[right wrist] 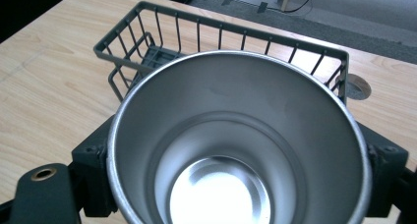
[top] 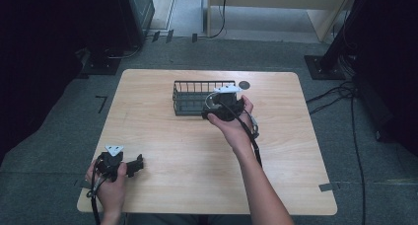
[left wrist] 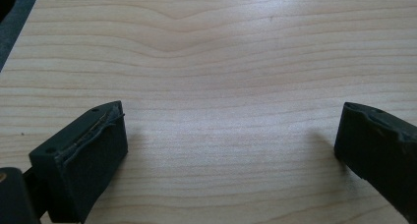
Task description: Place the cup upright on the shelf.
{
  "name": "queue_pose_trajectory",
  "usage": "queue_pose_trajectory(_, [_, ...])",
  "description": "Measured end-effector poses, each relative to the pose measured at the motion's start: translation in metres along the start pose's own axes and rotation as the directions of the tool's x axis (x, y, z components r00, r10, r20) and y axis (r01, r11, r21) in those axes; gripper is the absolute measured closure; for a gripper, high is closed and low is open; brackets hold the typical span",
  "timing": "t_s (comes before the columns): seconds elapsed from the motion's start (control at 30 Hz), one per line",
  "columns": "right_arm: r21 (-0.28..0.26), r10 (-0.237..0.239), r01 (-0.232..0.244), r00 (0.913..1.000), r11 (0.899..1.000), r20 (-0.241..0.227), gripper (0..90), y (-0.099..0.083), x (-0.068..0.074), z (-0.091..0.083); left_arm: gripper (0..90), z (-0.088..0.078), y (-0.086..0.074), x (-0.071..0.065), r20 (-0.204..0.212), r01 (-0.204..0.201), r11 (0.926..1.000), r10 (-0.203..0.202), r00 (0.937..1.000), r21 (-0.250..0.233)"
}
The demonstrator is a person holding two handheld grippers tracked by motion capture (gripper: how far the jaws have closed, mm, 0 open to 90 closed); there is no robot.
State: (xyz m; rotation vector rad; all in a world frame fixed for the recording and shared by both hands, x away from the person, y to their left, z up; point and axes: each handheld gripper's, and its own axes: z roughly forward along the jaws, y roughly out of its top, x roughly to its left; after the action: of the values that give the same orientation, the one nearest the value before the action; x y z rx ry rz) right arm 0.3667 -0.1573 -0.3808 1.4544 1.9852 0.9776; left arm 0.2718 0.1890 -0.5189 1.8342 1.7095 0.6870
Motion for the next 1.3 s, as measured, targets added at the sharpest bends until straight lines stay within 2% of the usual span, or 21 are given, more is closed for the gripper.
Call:
queue_pose_trajectory(0.2, [-0.005,0.006,-0.006,1.0,1.0,0.0,14.2,0.013,-0.003,0.004,0.0,0.0,0.0,0.0,0.0,0.001,1.0,-0.001,1.0,0.0])
queue_pose_trajectory(0.73, [-0.025,0.026,-0.025,0.999,0.999,0.035,14.3,0.049,-0.018,0.022,0.0,0.0,0.0,0.0,-0.001,-0.001,1.0,0.001,1.0,0.0])
queue_pose_trajectory(1.0, [-0.014,0.023,-0.022,0.9975,1.0,0.067,14.3,0.058,-0.027,0.041,0.0,0.0,0.0,0.0,0.0,0.0,1.0,0.0,1.0,0.0])
queue_pose_trajectory(1.3, [-0.005,0.051,-0.051,0.9947,0.999,0.089,14.3,0.064,-0.04,0.065,0.0,0.0,0.0,0.0,0.0,0.0,1.0,0.0,1.0,0.0])
